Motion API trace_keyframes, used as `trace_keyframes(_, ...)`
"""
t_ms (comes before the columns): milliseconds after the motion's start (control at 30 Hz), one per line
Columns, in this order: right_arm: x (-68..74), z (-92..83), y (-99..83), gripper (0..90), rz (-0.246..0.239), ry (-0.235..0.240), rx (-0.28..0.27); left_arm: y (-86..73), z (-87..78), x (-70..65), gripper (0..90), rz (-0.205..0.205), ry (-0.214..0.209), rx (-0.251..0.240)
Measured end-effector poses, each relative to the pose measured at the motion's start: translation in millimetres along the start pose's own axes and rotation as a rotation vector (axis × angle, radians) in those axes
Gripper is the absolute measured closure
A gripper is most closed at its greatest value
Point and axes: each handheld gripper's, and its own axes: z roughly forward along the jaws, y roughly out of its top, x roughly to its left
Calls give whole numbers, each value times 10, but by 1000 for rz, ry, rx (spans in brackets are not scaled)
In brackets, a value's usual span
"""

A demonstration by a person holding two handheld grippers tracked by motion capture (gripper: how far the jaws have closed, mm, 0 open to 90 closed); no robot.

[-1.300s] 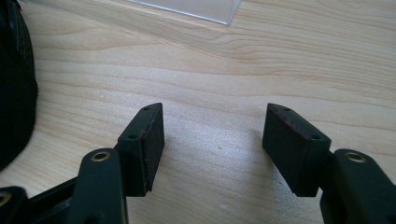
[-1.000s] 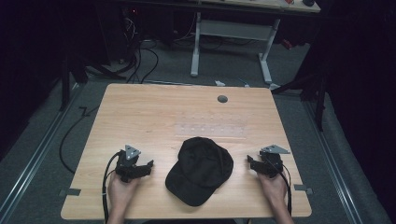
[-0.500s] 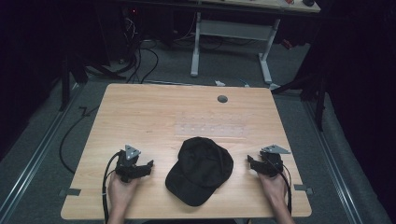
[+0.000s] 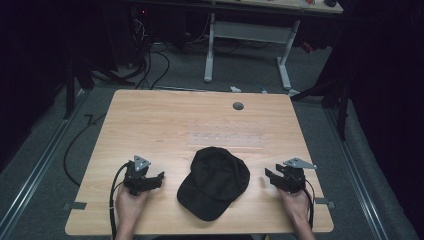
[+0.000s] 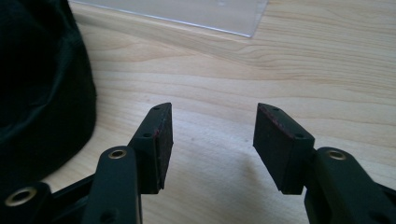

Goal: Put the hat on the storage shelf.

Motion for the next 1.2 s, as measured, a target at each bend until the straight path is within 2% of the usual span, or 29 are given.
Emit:
trace_keyframes(133, 47, -31, -6, 484, -18, 9, -8, 0, 0, 0, 232, 0, 0, 0)
trace_keyframes(167, 86, -70, -3, 493, -20, 29, -21, 0, 0, 0, 232, 1, 0, 1)
trace_keyframes(433, 212, -173, 24, 497, -37, 61, -52, 0, -1, 1, 232, 1, 0, 1)
trace_keyframes(533, 263, -181, 32, 485, -48, 62, -63, 0, 0, 1, 232, 1, 0, 1)
trace_keyframes(867, 399, -197, 108, 476, -68, 107, -76, -1, 0, 1, 232, 3, 1, 0)
trace_keyframes(1033, 524, -169, 175, 480, -113, 115, -59, -1, 1, 0, 232, 3, 1, 0)
trace_keyframes(1200, 576, -109, 198, 477, -118, 128, -48, -1, 1, 0, 231, 3, 1, 0)
